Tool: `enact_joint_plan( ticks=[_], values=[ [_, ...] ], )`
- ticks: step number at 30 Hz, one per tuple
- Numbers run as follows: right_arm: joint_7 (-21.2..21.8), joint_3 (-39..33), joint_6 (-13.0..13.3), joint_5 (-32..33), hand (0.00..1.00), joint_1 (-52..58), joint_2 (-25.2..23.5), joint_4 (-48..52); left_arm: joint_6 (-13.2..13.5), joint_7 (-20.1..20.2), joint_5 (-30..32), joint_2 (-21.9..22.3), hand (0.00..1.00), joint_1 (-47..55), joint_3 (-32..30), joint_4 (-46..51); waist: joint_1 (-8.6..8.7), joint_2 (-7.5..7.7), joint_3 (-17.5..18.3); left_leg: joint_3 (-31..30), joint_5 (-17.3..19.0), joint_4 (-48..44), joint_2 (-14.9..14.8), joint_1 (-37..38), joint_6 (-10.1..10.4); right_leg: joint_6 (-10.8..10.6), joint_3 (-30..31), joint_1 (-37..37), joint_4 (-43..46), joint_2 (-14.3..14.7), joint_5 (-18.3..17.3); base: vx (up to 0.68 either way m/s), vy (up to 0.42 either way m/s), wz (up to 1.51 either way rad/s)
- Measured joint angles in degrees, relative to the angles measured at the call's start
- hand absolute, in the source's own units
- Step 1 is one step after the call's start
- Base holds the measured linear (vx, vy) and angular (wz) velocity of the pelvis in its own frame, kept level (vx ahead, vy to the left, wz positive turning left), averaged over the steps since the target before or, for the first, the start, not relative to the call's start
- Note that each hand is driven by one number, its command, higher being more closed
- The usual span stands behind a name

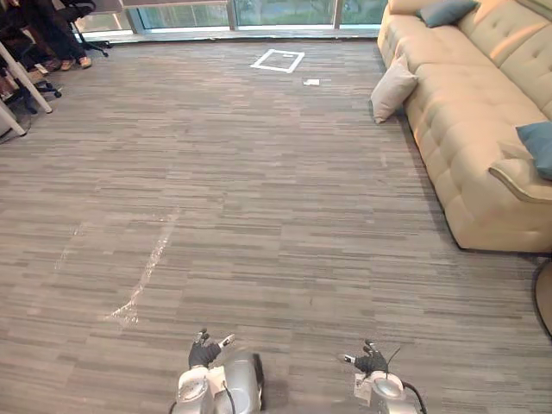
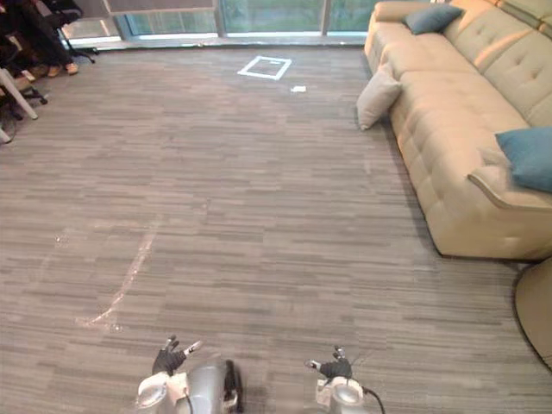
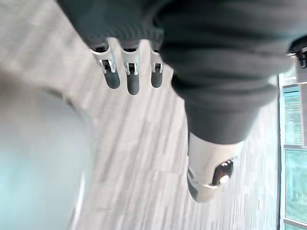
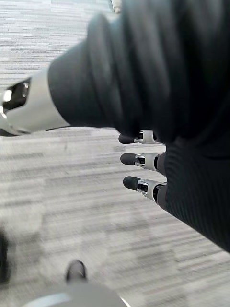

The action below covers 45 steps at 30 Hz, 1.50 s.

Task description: Pick up cushions and gather them together orderly.

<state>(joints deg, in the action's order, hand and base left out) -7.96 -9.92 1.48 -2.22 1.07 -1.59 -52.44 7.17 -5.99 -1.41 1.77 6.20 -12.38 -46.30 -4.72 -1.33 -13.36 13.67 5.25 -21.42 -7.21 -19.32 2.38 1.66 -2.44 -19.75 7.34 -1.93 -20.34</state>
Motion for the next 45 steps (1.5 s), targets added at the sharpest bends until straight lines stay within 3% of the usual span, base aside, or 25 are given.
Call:
enact_joint_plan(
  ticks=[1, 3, 4, 6, 7, 9, 11, 13, 14, 16, 18, 21, 23, 24, 26, 30, 32, 34, 35, 37, 38, 40, 41, 43, 45],
  values=[
    [0.0, 0.4, -0.1, 0.0, 0.0, 0.1, -1.0, -0.6, 0.0, 0.1, -1.0, -1.0, 0.0, 0.2, -0.2, 0.0, -0.67, 1.59, 1.6, 0.8, -2.7, -2.2, 1.6, -0.6, -0.9, 0.4, 1.4, -0.6, 0.5, -1.9, -1.4, 0.82, 0.372, -0.66],
    [0.0, 0.8, -0.1, -0.1, 0.0, 1.8, -2.0, -0.9, -0.1, 0.0, -0.9, -2.3, 0.0, 0.2, -0.2, -0.3, -0.66, 4.4, 3.1, 2.3, -0.2, -4.5, 3.2, 0.4, -4.2, -1.6, 2.8, 2.7, 10.7, -4.8, -0.1, 0.73, 0.305, -0.29],
    [0.1, 1.0, 0.0, -0.2, 0.0, 2.4, -2.3, -0.7, -0.1, -0.1, -0.9, -3.1, 0.0, 0.0, 0.0, -0.8, -0.63, 5.58, 2.7, 3.0, 3.4, -5.1, 4.7, 3.8, -4.7, -5.8, 5.1, 8.7, 26.9, -6.1, 4.5, 0.56, 0.272, -0.06],
    [0.1, 0.7, 0.3, -0.2, 0.0, 2.3, -1.9, -0.6, -0.5, -0.2, -0.9, -4.2, 0.0, -1.0, 0.6, -2.6, 0.04, 6.47, 2.3, 2.9, 6.7, -5.0, 6.4, 8.7, -4.6, -10.9, 7.1, 15.6, 45.5, -6.5, 12.7, 0.7, 0.314, 0.09],
    [0.1, 0.7, 0.8, -0.2, 0.0, 2.5, -1.7, 0.0, -1.2, -0.4, -0.8, -4.4, 0.0, -1.1, 1.2, -3.4, 0.92, 6.39, 1.9, 2.6, 9.9, -3.5, 7.9, 15.6, -4.6, -10.6, 5.6, 21.5, 58.2, -7.1, 12.9, 0.73, 0.276, 0.12],
    [0.1, 0.7, 1.4, -0.2, 0.0, 2.6, -1.6, 1.0, -1.3, -0.5, -0.7, -4.4, 0.0, -1.0, 2.2, -4.0, 1.6, 5.74, 2.1, 2.6, 11.8, -0.4, 8.2, 20.9, -4.4, -8.4, 2.4, 26.4, 61.3, -7.0, 11.1, 0.57, 0.16, 0.05],
    [0.1, 0.5, 2.0, -0.3, 0.0, 2.8, -1.1, 3.0, -1.3, -0.4, -0.4, -4.1, 0.0, -1.2, 3.7, -4.8, 2.48, 4.68, 2.4, 1.7, 13.1, 4.3, 8.3, 26.8, -3.7, -6.6, -3.8, 34.8, 57.7, -6.8, 8.6, 0.61, 0.11, 0.14],
    [0.1, -1.7, 2.1, -0.3, 0.0, 2.8, -0.8, 4.1, -1.4, -0.3, -0.4, -3.9, 0.0, -2.0, 4.9, -6.0, 3.18, 4.27, 2.1, 0.5, 13.8, 8.2, 8.3, 32.5, -3.2, -6.3, -8.9, 40.0, 46.2, -6.3, 7.4, 0.57, 0.038, 0.34],
    [0.2, -2.2, 2.0, -0.3, 0.0, 2.5, 0.2, 3.7, -1.4, -0.3, -0.4, -3.3, 0.0, -2.4, 5.2, -6.6, 3.89, 3.62, 1.9, -0.4, 14.0, 10.9, 7.9, 36.3, -2.8, -5.0, -11.3, 40.6, 34.4, -5.2, 8.4, 0.71, -0.009, 0.48],
    [0.0, -3.5, 2.0, 0.1, 0.0, 2.6, 0.4, 3.5, -1.3, -0.2, -0.4, -2.7, 0.0, -2.1, 6.6, -6.7, 4.99, 3.39, 1.8, -2.8, 15.0, 14.0, 8.2, 41.1, -1.0, -3.4, -11.0, 40.9, 15.2, -3.1, 14.3, 0.86, -0.069, 0.68],
    [0.3, -3.3, 1.8, 0.0, 0.0, 2.3, 0.9, 3.6, -1.4, 0.0, -0.3, -2.0, 0.0, -2.3, 6.5, -7.5, 5.9, 2.47, 2.0, -5.4, 15.8, 13.7, 6.5, 44.5, 0.4, 2.9, -9.1, 41.2, 18.2, -1.9, 22.0, 0.85, -0.155, 0.57],
    [0.7, -3.4, 1.4, -0.1, 0.0, 1.7, 2.3, 4.2, -1.3, 0.0, 0.3, 0.4, 0.0, -2.7, 4.8, -7.8, 5.67, -1.24, 1.8, -7.0, 11.8, -2.0, 3.0, 39.8, 3.0, 3.4, -11.7, 40.3, 26.8, -1.2, 11.3, 0.78, -0.21, 0.26],
    [0.6, -3.0, 1.0, 0.0, 0.0, 1.3, 3.3, 4.1, -1.4, 0.0, 0.2, 1.4, 0.0, -2.8, 1.5, -7.4, 5.3, -2.84, 0.6, -7.9, -1.3, -26.2, -0.6, 29.6, 6.6, 3.8, -11.2, 33.9, 24.4, 1.1, 7.8, 0.8, -0.183, -0.14],
    [0.5, -2.9, 0.6, 0.0, 0.0, 1.2, 3.3, 3.9, -1.3, 0.1, 0.2, 1.4, 0.0, -2.8, 0.1, -6.9, 5.06, -3.33, -0.2, -6.3, 0.3, -37.5, -3.4, 24.7, 5.2, 4.7, -10.1, 28.8, 21.6, 3.1, 6.8, 0.67, -0.092, -0.55],
    [0.3, -2.5, 0.5, 0.0, 0.0, 1.2, 1.9, 3.1, -1.3, -0.1, 0.2, 0.6, 0.0, -2.4, -0.8, -4.9, 4.01, -1.46, -1.2, -3.6, 4.9, -45.3, -5.0, 17.6, 3.1, 5.0, -7.7, 19.7, 16.0, 3.9, 5.4, 0.63, -0.084, -0.57],
    [0.2, -0.6, 0.1, 0.1, 0.0, 0.9, 0.8, 1.7, -0.7, 0.0, 0.1, -0.3, 0.0, -0.7, -1.3, -2.1, 2.22, -0.28, -0.6, 1.2, 8.8, -26.4, -3.7, 3.8, 1.0, 2.8, -2.3, 7.9, 6.0, 2.8, 3.9, 0.61, 0.013, -0.68],
    [-0.1, -0.7, 0.1, 0.1, 0.0, 1.4, 0.4, 1.4, 0.0, -0.1, -0.2, 0.3, 0.0, -0.4, -2.3, -1.3, 0.88, 0.03, -0.6, 1.3, 6.1, -7.9, -0.8, 0.5, 0.6, 0.9, 0.0, 2.7, 2.8, 0.7, 1.8, 0.75, 0.217, -0.62],
    [-0.2, -0.4, 0.1, 0.1, 0.0, 1.3, 0.1, 0.9, 0.1, -0.2, -0.7, 0.6, 0.0, 0.0, -2.2, -0.9, 0.75, -0.5, -0.3, 1.3, 1.5, 1.1, 0.0, -0.4, 0.4, 0.1, 2.2, -0.4, 1.7, 0.2, -0.2, 0.78, 0.34, -0.74],
    [-0.2, 0.0, 0.1, 0.1, 0.0, 1.2, -0.7, -0.4, 0.0, 0.0, -1.0, -0.2, 0.0, 0.0, -2.0, -0.7, 0.3, 0.58, 0.6, 1.3, -3.4, -1.6, 0.7, -0.1, -1.6, 0.0, 4.6, -1.8, 2.5, -1.1, -0.9, 0.73, 0.354, -0.74],
    [-0.1, 0.7, 0.1, 0.1, 0.0, 1.7, -2.0, -0.4, -0.1, 0.0, -1.0, -1.7, 0.0, 0.1, -1.8, -0.6, 0.21, 3.76, 2.1, 3.2, -0.9, -4.6, 2.1, -0.1, -4.1, -0.5, 6.4, 0.2, 7.5, -4.0, 0.3, 0.69, 0.332, -0.51],
    [-0.1, 0.9, 0.1, 0.0, 0.0, 2.0, -2.3, -0.3, -0.1, 0.0, -0.9, -2.2, 0.0, 0.0, -1.7, -0.7, 0.11, 4.82, 2.4, 3.8, 1.8, -6.6, 3.0, 0.5, -4.7, -2.5, 7.2, 2.2, 13.4, -5.1, 1.6, 0.73, 0.375, -0.34],
    [0.0, 0.7, 0.3, 0.1, 0.0, 2.5, -1.9, 0.0, -0.4, -0.4, -0.9, -3.5, 0.0, -1.2, -1.0, -2.5, 0.22, 6.18, 1.9, 4.9, 7.7, -7.7, 5.3, 6.3, -4.9, -11.0, 9.8, 12.0, 40.0, -6.6, 9.4, 0.67, 0.35, -0.17],
    [0.1, 0.7, 0.6, 0.1, 0.0, 2.4, -1.8, 0.4, -0.9, -0.4, -0.8, -3.9, 0.0, -1.5, -0.5, -3.6, 0.83, 6.26, 1.8, 5.0, 9.1, -7.6, 6.0, 8.9, -4.9, -12.9, 9.3, 15.3, 48.2, -6.8, 11.0, 0.64, 0.286, 0.0],
    [0.2, 1.0, 1.3, 0.1, 0.0, 3.0, -1.8, 2.4, -1.4, -0.9, -0.3, -4.2, 0.0, -1.8, 1.4, -5.0, 1.76, 5.31, 1.5, 5.9, 12.6, -4.4, 6.9, 18.4, -4.7, -10.8, 5.2, 23.3, 59.7, -7.2, 9.7, 0.62, 0.219, -0.07],
    [0.4, 1.0, 1.6, 0.1, 0.0, 3.1, -1.8, 4.0, -1.4, -1.2, -0.3, -3.9, 0.0, -1.8, 2.5, -5.0, 1.92, 4.5, 1.4, 6.1, 14.0, 0.4, 6.9, 24.6, -3.8, -7.6, -0.8, 31.1, 58.2, -6.9, 7.2, 0.55, 0.143, -0.19]
  ],
)
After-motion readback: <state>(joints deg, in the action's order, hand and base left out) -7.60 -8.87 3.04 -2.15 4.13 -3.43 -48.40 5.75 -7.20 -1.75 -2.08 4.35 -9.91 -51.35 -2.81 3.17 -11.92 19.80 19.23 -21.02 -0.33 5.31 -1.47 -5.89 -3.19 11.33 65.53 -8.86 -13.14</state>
